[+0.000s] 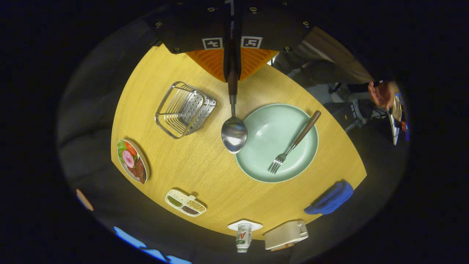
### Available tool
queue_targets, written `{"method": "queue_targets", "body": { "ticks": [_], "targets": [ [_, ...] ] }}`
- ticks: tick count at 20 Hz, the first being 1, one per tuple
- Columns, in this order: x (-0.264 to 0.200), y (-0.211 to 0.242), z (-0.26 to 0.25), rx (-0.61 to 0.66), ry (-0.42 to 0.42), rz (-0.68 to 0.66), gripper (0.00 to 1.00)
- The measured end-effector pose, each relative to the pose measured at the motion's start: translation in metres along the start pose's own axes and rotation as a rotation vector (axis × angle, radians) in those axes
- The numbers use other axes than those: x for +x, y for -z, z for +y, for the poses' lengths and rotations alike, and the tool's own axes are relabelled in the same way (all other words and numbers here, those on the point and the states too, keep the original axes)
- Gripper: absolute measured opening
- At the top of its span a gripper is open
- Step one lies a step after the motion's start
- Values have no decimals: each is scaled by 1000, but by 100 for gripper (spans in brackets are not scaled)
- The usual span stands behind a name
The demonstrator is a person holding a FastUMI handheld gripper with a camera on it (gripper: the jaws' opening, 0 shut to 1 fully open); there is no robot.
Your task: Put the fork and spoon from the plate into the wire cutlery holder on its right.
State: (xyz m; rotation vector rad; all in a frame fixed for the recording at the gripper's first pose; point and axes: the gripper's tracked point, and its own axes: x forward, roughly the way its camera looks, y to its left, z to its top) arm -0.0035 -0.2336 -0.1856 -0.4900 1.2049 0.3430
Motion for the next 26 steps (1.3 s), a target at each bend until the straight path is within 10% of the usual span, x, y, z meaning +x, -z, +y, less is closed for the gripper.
{"method": "queue_targets", "body": {
  "ticks": [3, 26],
  "targets": [
    [-19, 16, -43, -91, 104, 30, 4],
    [15, 23, -90, 26, -60, 420, 4]
  ]
}}
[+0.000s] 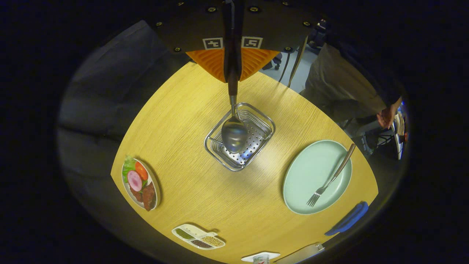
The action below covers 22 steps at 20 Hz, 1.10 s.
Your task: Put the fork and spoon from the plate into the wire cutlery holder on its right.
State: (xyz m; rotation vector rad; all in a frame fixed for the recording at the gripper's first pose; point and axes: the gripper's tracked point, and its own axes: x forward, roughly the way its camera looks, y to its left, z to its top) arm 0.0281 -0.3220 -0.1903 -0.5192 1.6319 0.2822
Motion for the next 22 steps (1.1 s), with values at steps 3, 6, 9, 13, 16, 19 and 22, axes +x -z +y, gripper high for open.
{"method": "queue_targets", "body": {
  "ticks": [3, 6, 9, 13, 16, 19, 22],
  "targets": [
    [8, -9, 3, -2, -27, 32, 7],
    [9, -21, 2, -6, -46, 41, 10],
    [9, -26, -5, -1, -43, 35, 11],
    [-1, -24, -5, 29, -62, 3, 16],
    [-21, -28, -18, 75, -19, -84, 16],
    [-50, -37, -2, 159, -62, -232, 18],
    [-66, -45, 39, 220, -157, -341, 17]
  ]
}}
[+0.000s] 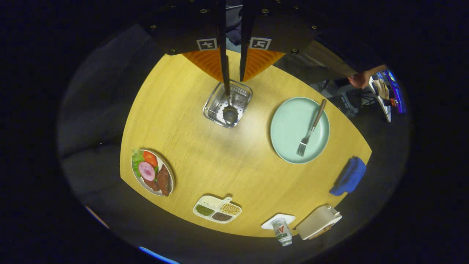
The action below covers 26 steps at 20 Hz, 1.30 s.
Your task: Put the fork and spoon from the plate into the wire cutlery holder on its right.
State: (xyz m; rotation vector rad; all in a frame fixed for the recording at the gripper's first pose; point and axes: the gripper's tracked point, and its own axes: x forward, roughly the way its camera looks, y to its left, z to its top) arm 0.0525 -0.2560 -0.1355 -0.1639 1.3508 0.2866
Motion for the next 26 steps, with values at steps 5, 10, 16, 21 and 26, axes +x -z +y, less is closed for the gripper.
{"method": "queue_targets", "body": {
  "ticks": [5, 10, 16, 21, 26],
  "targets": [
    [16, 5, 74, 103, -155, -32, 18],
    [41, 9, 125, 101, -210, -15, 18],
    [68, -3, 170, 43, -233, -1, 18],
    [102, -11, 199, 112, -271, 44, 18],
    [134, -11, 212, 147, -265, 87, 26]
  ]
}}
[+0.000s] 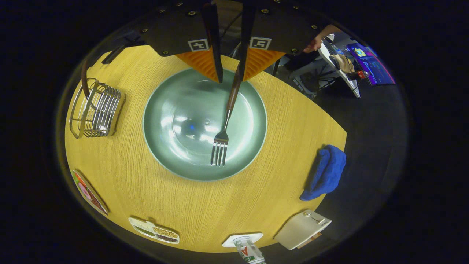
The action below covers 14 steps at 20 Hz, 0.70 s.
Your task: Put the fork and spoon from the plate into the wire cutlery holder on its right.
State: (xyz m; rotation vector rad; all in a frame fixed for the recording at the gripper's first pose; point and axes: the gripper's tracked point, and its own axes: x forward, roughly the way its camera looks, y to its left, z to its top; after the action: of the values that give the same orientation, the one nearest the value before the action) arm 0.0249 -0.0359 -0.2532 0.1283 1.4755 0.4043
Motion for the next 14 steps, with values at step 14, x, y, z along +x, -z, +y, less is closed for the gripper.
{"method": "queue_targets", "body": {
  "ticks": [14],
  "targets": [
    [37, 2, -18, -37, 62, 42, 11]
  ]
}}
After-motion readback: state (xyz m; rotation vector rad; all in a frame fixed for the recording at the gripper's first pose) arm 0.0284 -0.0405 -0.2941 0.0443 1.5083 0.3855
